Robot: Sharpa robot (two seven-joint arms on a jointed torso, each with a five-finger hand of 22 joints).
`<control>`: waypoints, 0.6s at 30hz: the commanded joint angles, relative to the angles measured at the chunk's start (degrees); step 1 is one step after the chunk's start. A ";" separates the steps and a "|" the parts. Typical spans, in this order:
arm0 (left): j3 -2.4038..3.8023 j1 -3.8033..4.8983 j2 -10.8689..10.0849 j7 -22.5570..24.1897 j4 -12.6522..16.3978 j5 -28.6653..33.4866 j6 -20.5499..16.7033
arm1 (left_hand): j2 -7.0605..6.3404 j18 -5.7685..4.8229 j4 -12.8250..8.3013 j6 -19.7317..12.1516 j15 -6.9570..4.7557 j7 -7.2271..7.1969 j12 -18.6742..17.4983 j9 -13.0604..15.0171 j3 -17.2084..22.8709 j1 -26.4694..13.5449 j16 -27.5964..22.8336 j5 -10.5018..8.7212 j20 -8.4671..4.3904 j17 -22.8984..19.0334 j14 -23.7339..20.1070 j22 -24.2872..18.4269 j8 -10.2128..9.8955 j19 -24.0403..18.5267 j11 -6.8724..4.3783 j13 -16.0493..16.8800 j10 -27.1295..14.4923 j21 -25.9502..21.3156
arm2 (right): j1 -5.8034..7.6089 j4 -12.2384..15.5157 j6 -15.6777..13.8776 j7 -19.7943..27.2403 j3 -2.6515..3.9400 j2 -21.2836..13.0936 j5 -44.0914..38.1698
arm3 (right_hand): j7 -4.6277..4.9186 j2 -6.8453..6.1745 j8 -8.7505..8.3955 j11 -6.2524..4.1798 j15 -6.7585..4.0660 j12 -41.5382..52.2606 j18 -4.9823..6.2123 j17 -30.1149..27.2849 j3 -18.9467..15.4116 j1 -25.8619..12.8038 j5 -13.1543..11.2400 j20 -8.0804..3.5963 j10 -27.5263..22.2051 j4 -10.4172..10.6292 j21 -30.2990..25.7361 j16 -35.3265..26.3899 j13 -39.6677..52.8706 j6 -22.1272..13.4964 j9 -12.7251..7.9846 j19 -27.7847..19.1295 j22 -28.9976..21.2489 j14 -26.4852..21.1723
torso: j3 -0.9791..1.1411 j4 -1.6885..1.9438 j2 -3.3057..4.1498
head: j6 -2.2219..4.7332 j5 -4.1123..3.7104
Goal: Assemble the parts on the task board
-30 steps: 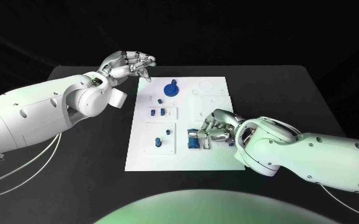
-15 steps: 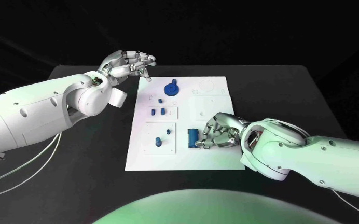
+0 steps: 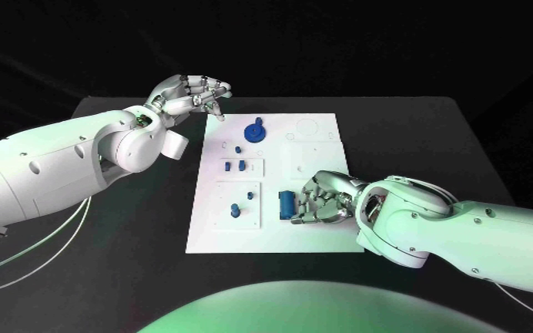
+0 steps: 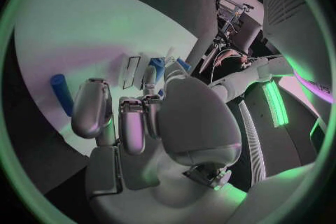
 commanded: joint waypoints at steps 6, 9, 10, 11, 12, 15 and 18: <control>0.02 0.01 0.04 0.36 0.13 -0.01 0.87 | 0.37 0.75 0.33 -0.48 0.11 3.14 0.22 -0.08 0.10 -0.13 0.11 0.03 0.10 0.05 -0.37 -0.05 0.22 0.25 -0.03 0.05 -0.21 -0.35 | -0.11 -0.76 -1.19 -1.23 0.01 0.37 -2.42 | -0.39 0.74 0.46 -0.50 -0.49 0.36 -0.42 11.28 1.23 0.81 0.01 -0.65 2.36 0.27 0.20 0.06 9.89 0.48 -0.23 1.04 9.81 5.17 | -0.04 -0.01 -0.01 | -0.01 0.15; 0.02 0.01 0.01 0.32 0.12 -0.01 0.85 | 0.37 0.75 0.33 -0.48 0.11 3.14 0.22 -0.08 0.10 -0.13 0.11 0.03 0.10 0.05 -0.37 -0.05 0.22 0.25 -0.03 0.05 -0.21 -0.35 | -0.12 -0.87 -2.13 -1.56 0.01 0.36 -2.58 | -0.42 1.27 0.53 -0.54 -0.53 0.47 -0.43 11.35 1.59 0.47 -0.01 -0.69 2.44 0.35 0.30 0.09 9.98 0.60 -0.27 1.08 9.83 5.18 | -0.02 -0.01 0.00 | -0.01 0.24; 0.02 0.01 -0.01 0.32 0.11 -0.01 0.84 | 0.37 0.75 0.33 -0.48 0.11 3.14 0.22 -0.08 0.10 -0.13 0.11 0.03 0.10 0.05 -0.37 -0.05 0.22 0.25 -0.03 0.05 -0.21 -0.35 | -0.12 -0.88 -2.34 -1.63 0.01 0.34 -2.61 | -0.42 1.58 0.55 -0.54 -0.54 0.45 -0.44 11.30 1.75 0.19 -0.03 -0.71 2.44 0.38 0.32 0.07 9.97 0.61 -0.30 1.09 9.84 5.17 | 0.01 -0.02 0.01 | -0.01 0.30; 0.02 0.01 -0.02 0.31 0.10 -0.01 0.83 | 0.37 0.75 0.33 -0.48 0.11 3.14 0.22 -0.08 0.10 -0.13 0.11 0.03 0.10 0.05 -0.37 -0.05 0.22 0.25 -0.03 0.05 -0.21 -0.35 | -0.12 -0.88 -2.50 -1.68 0.01 0.33 -2.63 | -0.43 1.95 0.56 -0.55 -0.55 0.44 -0.43 11.33 1.96 -0.11 -0.03 -0.72 2.44 0.38 0.29 0.09 9.97 0.59 -0.33 1.09 9.83 5.18 | 0.02 -0.03 0.01 | -0.01 0.28; 0.02 0.01 -0.04 0.31 0.10 -0.01 0.83 | 0.37 0.75 0.33 -0.48 0.11 3.14 0.22 -0.08 0.10 -0.13 0.11 0.03 0.10 0.05 -0.37 -0.05 0.22 0.25 -0.03 0.05 -0.21 -0.35 | -0.12 -0.89 -2.63 -1.72 0.02 0.32 -2.65 | -0.43 1.95 0.56 -0.55 -0.55 0.44 -0.43 11.33 1.96 -0.11 -0.03 -0.72 2.44 0.38 0.29 0.09 9.97 0.59 -0.33 1.09 9.83 5.18 | 0.03 -0.04 0.01 | -0.01 0.26; 0.02 0.01 -0.05 0.30 0.09 -0.01 0.85 | 0.37 0.75 0.33 -0.48 0.11 3.14 0.22 -0.08 0.10 -0.13 0.11 0.03 0.10 0.05 -0.37 -0.05 0.22 0.25 -0.03 0.05 -0.21 -0.35 | -0.12 -0.91 -2.97 -1.78 0.02 0.33 -2.65 | -0.44 2.04 0.56 -0.56 -0.55 0.45 -0.43 11.37 2.02 -0.15 -0.03 -0.73 2.45 0.36 0.26 0.10 9.98 0.58 -0.34 1.08 9.83 5.19 | 0.03 -0.07 0.01 | -0.01 0.28; 0.02 0.01 -0.04 0.30 0.09 -0.02 0.88 | 0.37 0.75 0.33 -0.48 0.11 3.14 0.22 -0.08 0.10 -0.13 0.11 0.03 0.10 0.05 -0.37 -0.05 0.22 0.25 -0.03 0.05 -0.21 -0.35 | -0.12 -0.84 -3.20 -1.80 0.02 0.36 -2.65 | -0.45 2.08 0.56 -0.56 -0.55 0.38 -0.43 11.35 2.06 -0.18 -0.03 -0.73 2.41 0.35 0.29 0.09 9.93 0.58 -0.35 1.09 9.83 5.18 | 0.05 -0.06 0.04 | -0.01 0.29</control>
